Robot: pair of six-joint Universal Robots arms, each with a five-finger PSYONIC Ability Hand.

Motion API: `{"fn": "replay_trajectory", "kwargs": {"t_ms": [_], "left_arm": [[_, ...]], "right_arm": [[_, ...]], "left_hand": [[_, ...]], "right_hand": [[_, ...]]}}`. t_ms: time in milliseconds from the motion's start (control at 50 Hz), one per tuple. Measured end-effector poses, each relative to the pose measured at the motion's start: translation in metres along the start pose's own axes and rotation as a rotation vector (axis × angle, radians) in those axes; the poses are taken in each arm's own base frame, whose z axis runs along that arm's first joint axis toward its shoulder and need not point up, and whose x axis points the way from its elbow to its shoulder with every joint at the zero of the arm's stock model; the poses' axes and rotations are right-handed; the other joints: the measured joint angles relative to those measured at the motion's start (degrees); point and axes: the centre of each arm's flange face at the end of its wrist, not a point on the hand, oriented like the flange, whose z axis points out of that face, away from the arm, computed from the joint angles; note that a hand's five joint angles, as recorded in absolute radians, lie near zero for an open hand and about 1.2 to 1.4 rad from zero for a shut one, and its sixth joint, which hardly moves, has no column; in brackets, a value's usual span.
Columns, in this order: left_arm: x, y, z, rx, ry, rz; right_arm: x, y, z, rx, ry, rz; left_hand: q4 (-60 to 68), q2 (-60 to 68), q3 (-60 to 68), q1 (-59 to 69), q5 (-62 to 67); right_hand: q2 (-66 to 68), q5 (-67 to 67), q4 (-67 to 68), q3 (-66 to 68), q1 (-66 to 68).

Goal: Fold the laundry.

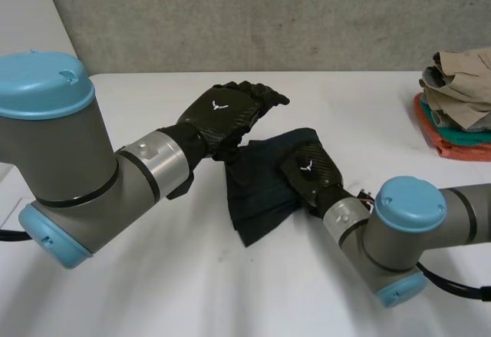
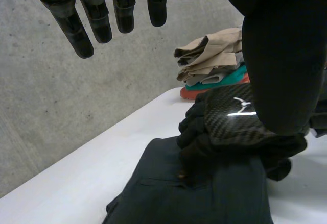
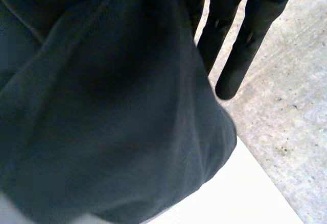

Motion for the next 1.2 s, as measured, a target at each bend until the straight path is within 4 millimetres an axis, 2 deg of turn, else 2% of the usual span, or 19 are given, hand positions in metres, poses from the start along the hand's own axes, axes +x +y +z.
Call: {"fn": "replay_trajectory", "kwargs": {"t_ms": [60, 180, 220, 320, 400, 460, 540, 560, 620, 640, 660, 740, 780, 800, 840, 900, 960, 1020, 1200], "left_arm": [[0.0, -0.001, 0.0, 0.002, 0.0, 0.001], [0.001, -0.007, 0.0, 0.021, 0.002, 0.008], [0.001, -0.01, 0.0, 0.03, 0.003, 0.011], [0.004, -0.023, -0.002, 0.075, 0.009, 0.025], [0.008, -0.035, -0.003, 0.125, 0.015, 0.036], [0.01, -0.042, -0.004, 0.157, 0.018, 0.037], [0.011, -0.047, -0.006, 0.175, 0.021, 0.031], [0.011, -0.048, -0.006, 0.178, 0.022, 0.028], [0.012, -0.049, -0.006, 0.18, 0.026, 0.023], [0.012, -0.048, -0.006, 0.18, 0.028, 0.022], [0.013, -0.048, -0.006, 0.18, 0.03, 0.021], [0.014, -0.048, -0.006, 0.178, 0.034, 0.021], [0.014, -0.047, -0.005, 0.176, 0.036, 0.021], [0.014, -0.047, -0.005, 0.175, 0.036, 0.021], [0.015, -0.045, -0.005, 0.171, 0.038, 0.021], [0.016, -0.044, -0.005, 0.168, 0.043, 0.021], [0.02, -0.042, -0.004, 0.165, 0.053, 0.023], [0.023, -0.041, -0.005, 0.163, 0.061, 0.024], [0.026, -0.04, -0.004, 0.162, 0.067, 0.025]], "right_arm": [[0.002, -0.001, 0.007, -0.004, -0.006, 0.004], [0.018, -0.015, 0.024, 0.034, 0.018, -0.006], [0.031, -0.027, 0.031, 0.073, 0.049, -0.017], [0.092, -0.062, 0.047, 0.188, 0.183, -0.063], [0.151, -0.085, 0.051, 0.279, 0.288, -0.108], [0.196, -0.094, 0.049, 0.336, 0.349, -0.12], [0.258, -0.092, 0.04, 0.385, 0.42, -0.089], [0.292, -0.085, 0.032, 0.404, 0.459, -0.058], [0.348, -0.067, 0.015, 0.431, 0.517, 0.0], [0.357, -0.063, 0.012, 0.436, 0.526, 0.01], [0.385, -0.045, 0.002, 0.443, 0.55, 0.039], [0.418, -0.006, -0.011, 0.429, 0.569, 0.07], [0.43, 0.026, -0.017, 0.4, 0.563, 0.085], [0.431, 0.03, -0.018, 0.396, 0.562, 0.088], [0.436, 0.067, -0.024, 0.352, 0.548, 0.114], [0.436, 0.103, -0.03, 0.312, 0.534, 0.149], [0.429, 0.144, -0.036, 0.272, 0.512, 0.198], [0.419, 0.169, -0.038, 0.247, 0.481, 0.233], [0.392, 0.197, -0.032, 0.22, 0.388, 0.28]], "left_hand": [[0.0, 0.0, 0.0, 0.0, 0.0], [-0.01, 0.0, 0.0, 0.0, 0.0], [-0.01, 0.0, 0.0, 0.0, 0.0], [0.0, 0.0, 0.0, -0.01, 0.0], [0.0, 0.0, 0.0, -0.01, 0.0], [0.0, 0.0, 0.0, -0.02, 0.0], [0.0, 0.0, 0.0, -0.01, 0.0], [0.0, 0.0, 0.0, -0.02, 0.0], [0.0, 0.0, 0.0, -0.01, 0.0], [0.0, 0.0, 0.0, -0.02, 0.0], [0.0, 0.0, 0.0, -0.02, 0.0], [0.0, 0.0, 0.0, -0.02, 0.0], [0.0, 0.0, 0.0, -0.02, 0.0], [0.0, 0.0, 0.0, -0.02, 0.0], [0.0, 0.0, 0.0, -0.02, 0.0], [0.0, 0.0, 0.0, -0.02, 0.0], [0.0, 0.0, 0.0, -0.01, 0.0], [0.0, 0.0, 0.0, -0.02, 0.0], [0.0, 0.0, 0.0, -0.02, 0.0]], "right_hand": [[10.94, 11.54, 12.93, 10.93, 8.07], [11.02, 12.04, 14.06, 11.31, 8.68], [11.03, 12.04, 14.06, 11.31, 8.94], [11.2, 12.43, 14.42, 11.31, 8.94], [11.34, 13.1, 14.66, 11.52, 8.94], [11.36, 13.43, 14.79, 11.79, 8.94], [11.36, 13.44, 14.8, 11.79, 8.94], [11.36, 13.44, 14.8, 11.79, 8.94], [11.36, 13.45, 14.83, 11.79, 8.94], [11.36, 13.45, 14.84, 11.79, 8.94], [11.36, 13.91, 14.86, 11.79, 8.94], [11.36, 13.98, 14.88, 11.79, 8.94], [11.36, 13.96, 14.89, 11.79, 8.94], [11.36, 13.96, 14.89, 11.79, 8.94], [11.36, 13.96, 14.89, 11.79, 8.94], [11.36, 13.96, 14.89, 11.79, 8.94], [11.36, 14.13, 14.91, 11.79, 8.94], [11.92, 15.8, 15.17, 12.62, 8.94], [11.93, 20.06, 15.62, 13.27, 8.94]]}}
